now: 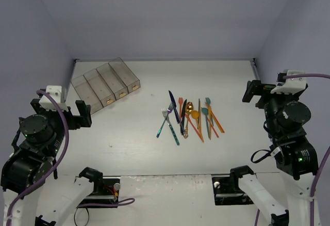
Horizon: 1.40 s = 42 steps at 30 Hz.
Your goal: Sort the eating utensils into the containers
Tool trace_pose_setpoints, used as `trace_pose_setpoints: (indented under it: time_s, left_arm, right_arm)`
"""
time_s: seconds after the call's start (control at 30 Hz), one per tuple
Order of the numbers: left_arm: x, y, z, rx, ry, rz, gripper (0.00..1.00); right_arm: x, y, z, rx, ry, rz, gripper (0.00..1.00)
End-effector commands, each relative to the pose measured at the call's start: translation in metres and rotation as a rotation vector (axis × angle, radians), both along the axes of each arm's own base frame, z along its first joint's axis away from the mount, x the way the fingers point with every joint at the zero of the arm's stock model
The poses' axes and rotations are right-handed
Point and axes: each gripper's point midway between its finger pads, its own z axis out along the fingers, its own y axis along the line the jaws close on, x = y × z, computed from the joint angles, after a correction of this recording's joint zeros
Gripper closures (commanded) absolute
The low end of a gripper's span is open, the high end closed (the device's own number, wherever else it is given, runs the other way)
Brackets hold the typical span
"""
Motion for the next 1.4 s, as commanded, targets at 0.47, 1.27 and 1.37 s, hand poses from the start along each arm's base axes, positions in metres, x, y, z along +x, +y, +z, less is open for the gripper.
trace_pose_setpoints:
  time_s: [0.47, 1.27, 1.37]
  left_arm:
    - [0.026, -0.048, -0.043, -0.017, 0.185, -0.196, 0.06]
    - [0.144, -0.225, -0.189, -0.012, 0.560, -0.475, 0.07]
    - [0.154, -0.242, -0.218, 0.032, 0.618, -0.481, 0.07]
  right_arm:
    - [0.013, 0.007, 0.005, 0.033, -0.076, 0.020, 0.00]
    - [0.006, 0.023, -0.069, 0.181, 0.015, 0.080, 0.00]
    - [0.004, 0.025, -0.072, 0.209, 0.016, 0.086, 0.00]
